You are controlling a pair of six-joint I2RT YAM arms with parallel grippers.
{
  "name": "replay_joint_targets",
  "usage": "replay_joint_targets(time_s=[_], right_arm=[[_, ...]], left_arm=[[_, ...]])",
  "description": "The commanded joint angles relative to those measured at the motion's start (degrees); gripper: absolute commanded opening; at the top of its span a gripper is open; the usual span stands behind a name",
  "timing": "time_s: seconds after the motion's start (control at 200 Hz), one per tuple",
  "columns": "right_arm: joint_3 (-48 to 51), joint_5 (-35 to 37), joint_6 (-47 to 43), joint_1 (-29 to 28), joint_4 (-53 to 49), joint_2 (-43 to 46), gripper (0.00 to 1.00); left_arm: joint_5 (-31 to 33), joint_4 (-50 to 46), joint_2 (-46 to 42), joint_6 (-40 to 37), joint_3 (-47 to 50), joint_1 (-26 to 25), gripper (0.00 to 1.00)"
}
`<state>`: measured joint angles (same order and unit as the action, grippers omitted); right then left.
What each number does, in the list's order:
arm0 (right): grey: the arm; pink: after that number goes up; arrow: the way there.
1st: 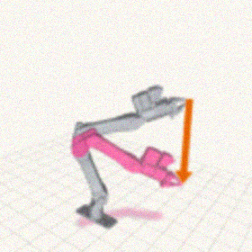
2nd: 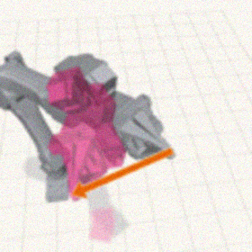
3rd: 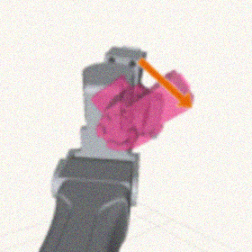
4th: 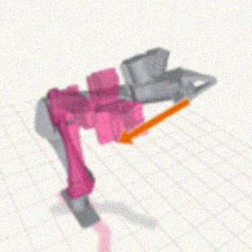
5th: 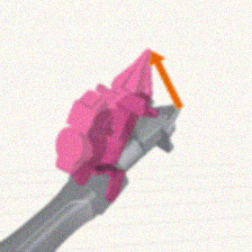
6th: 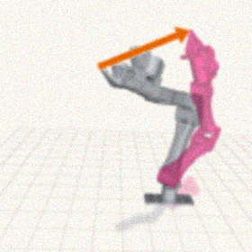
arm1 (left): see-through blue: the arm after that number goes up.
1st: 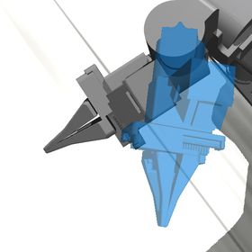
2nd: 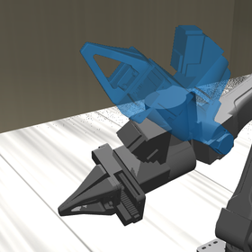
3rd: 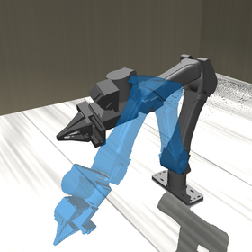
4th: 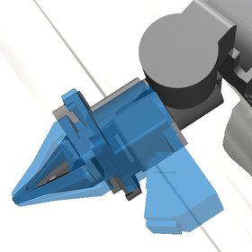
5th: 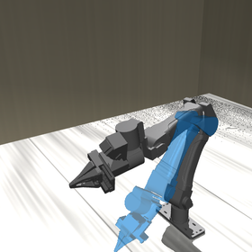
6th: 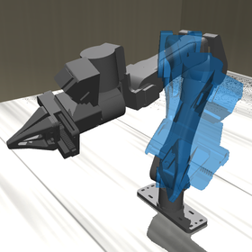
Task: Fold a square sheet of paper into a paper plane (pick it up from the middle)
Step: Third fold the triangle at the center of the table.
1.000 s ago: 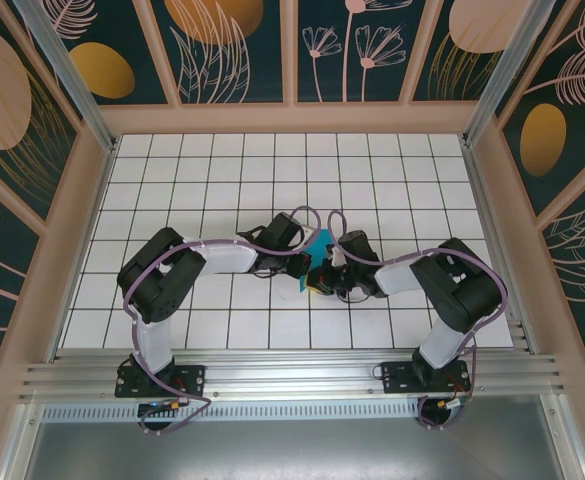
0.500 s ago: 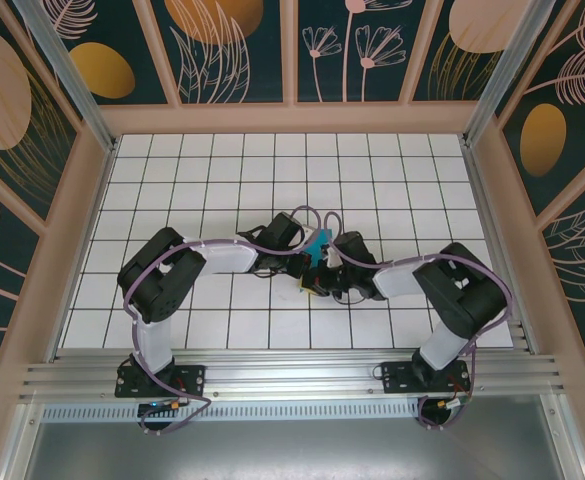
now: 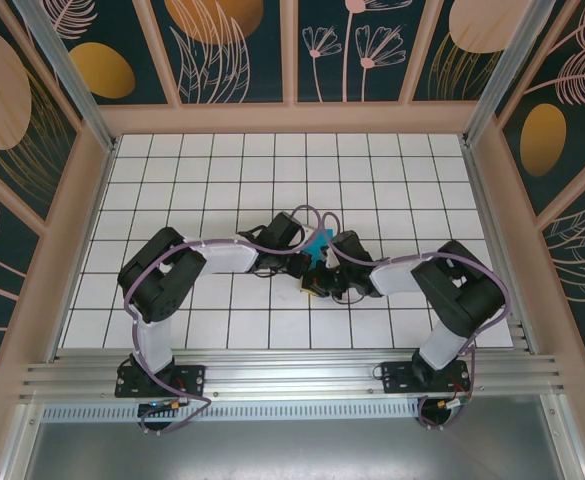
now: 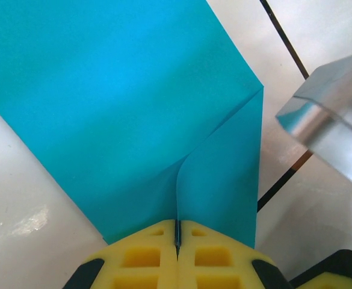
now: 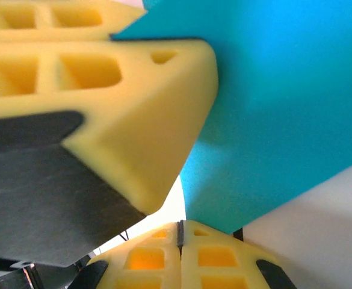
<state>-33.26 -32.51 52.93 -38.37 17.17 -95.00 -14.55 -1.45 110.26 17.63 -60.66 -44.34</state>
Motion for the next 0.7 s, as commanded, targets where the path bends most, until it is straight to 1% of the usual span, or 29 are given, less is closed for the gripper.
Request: replay_joint_targets(time_s=[0.0,0.165,0.295,0.51,0.601,0.696], right_arm=[[-2.1,0.4,0.2,-0.5,-2.5,1.2,0.03],[-3.9,0.1,0.1,-1.3,-3.4,-2.9,0.03],[-4.5,2.2,-0.4,-1.8,-7.0,-4.5,0.03],[-6.8,3.7,-3.1,-1.2,-10.5,-0.8,0.04],[-7.4,4.3,-4.6,0.7,-11.9,1.7,0.04],[-7.2,3.2,-5.5,4.0,-11.2,3.6,0.06]], left_arm=[[1.7,-4.1,3.2,-1.0,0.8,0.4,0.02],[1.7,-4.3,3.4,-1.0,0.6,0.4,0.02],[2.0,-4.4,3.2,-1.1,0.6,0.4,0.02],[2.2,-4.5,3.2,-1.2,0.8,0.4,0.02],[2.2,-4.7,3.1,-1.3,0.8,0.4,0.02],[2.3,-4.7,3.0,-1.3,0.9,0.4,0.02]])
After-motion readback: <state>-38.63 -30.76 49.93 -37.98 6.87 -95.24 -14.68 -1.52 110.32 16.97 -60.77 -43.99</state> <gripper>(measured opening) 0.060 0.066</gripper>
